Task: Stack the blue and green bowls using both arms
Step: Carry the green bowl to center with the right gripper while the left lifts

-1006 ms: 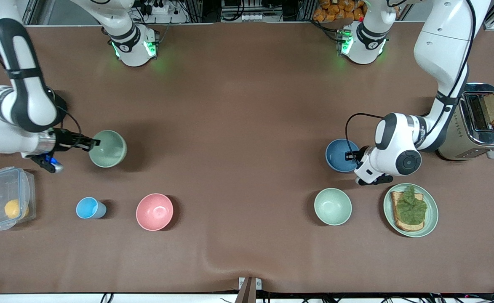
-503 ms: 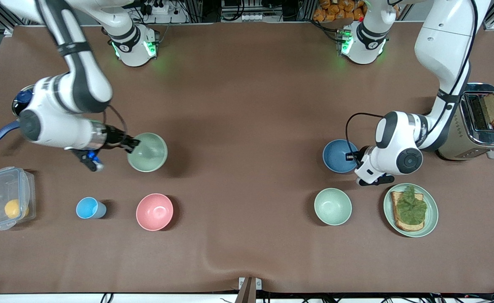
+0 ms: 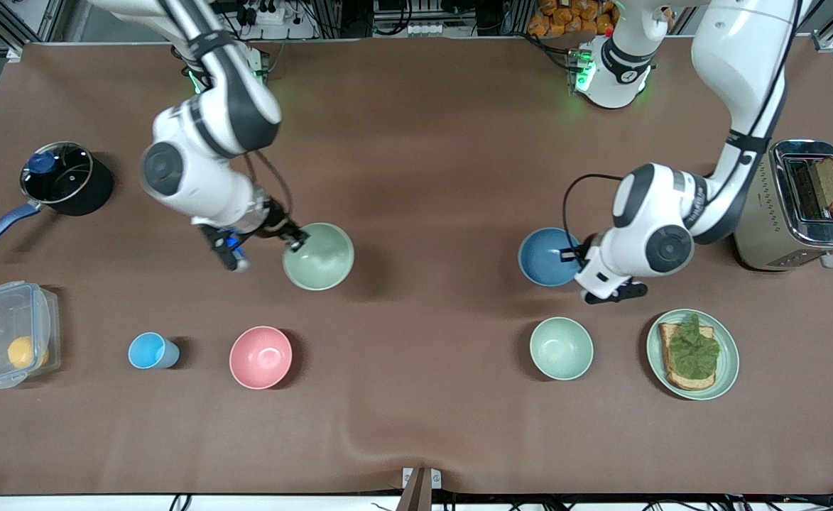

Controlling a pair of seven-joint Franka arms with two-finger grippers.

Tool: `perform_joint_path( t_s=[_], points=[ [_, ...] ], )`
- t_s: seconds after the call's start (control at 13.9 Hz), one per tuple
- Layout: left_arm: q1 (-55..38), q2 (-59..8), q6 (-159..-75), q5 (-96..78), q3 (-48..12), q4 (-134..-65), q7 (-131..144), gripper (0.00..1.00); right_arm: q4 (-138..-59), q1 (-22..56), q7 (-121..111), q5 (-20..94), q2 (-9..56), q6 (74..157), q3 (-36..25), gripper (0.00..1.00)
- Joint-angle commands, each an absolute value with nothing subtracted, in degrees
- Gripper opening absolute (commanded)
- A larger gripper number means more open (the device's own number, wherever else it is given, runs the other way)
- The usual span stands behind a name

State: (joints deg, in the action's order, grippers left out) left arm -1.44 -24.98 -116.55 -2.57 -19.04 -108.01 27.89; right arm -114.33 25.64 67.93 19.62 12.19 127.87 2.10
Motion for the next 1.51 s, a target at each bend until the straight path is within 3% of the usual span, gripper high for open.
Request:
perform_joint_path(
  t_s=[0.0, 0.5, 1.15, 1.22, 1.29, 1.36, 1.44],
  points=[
    [-0.8, -22.1, -115.4, -5.9, -21.9, -108.2, 31.4, 0.00, -114.1, 33.5, 77.3, 20.3, 15.7, 134.6, 1.4, 0.00],
    [1.9, -21.2, -115.0, -9.0, -22.1, -105.8, 31.7, 0.00, -114.7, 44.6, 88.9, 18.0, 25.1, 149.7, 0.9, 0.00],
    [2.5, -21.0, -112.6, -9.1, -22.1, -105.8, 32.3, 0.00, -114.7, 52.5, 92.4, 17.1, 31.4, 157.8, -4.8, 0.00],
    [2.4, -21.1, -112.6, -9.1, -22.1, -105.8, 32.5, 0.00, -114.7, 52.4, 92.4, 17.2, 31.3, 157.7, -4.8, 0.27],
    [2.1, -21.2, -112.6, -9.1, -22.1, -105.8, 32.6, 0.00, -114.7, 52.0, 92.5, 17.3, 31.3, 157.3, -4.8, 0.79],
    [1.9, -21.4, -112.6, -9.1, -22.1, -105.8, 32.8, 0.00, -114.7, 51.9, 92.4, 17.3, 30.9, 157.0, -4.8, 1.00],
    [1.6, -21.6, -112.8, -9.1, -22.1, -105.7, 33.2, 0.00, -114.6, 51.5, 92.3, 17.4, 30.2, 155.5, -4.9, 1.00]
  ],
)
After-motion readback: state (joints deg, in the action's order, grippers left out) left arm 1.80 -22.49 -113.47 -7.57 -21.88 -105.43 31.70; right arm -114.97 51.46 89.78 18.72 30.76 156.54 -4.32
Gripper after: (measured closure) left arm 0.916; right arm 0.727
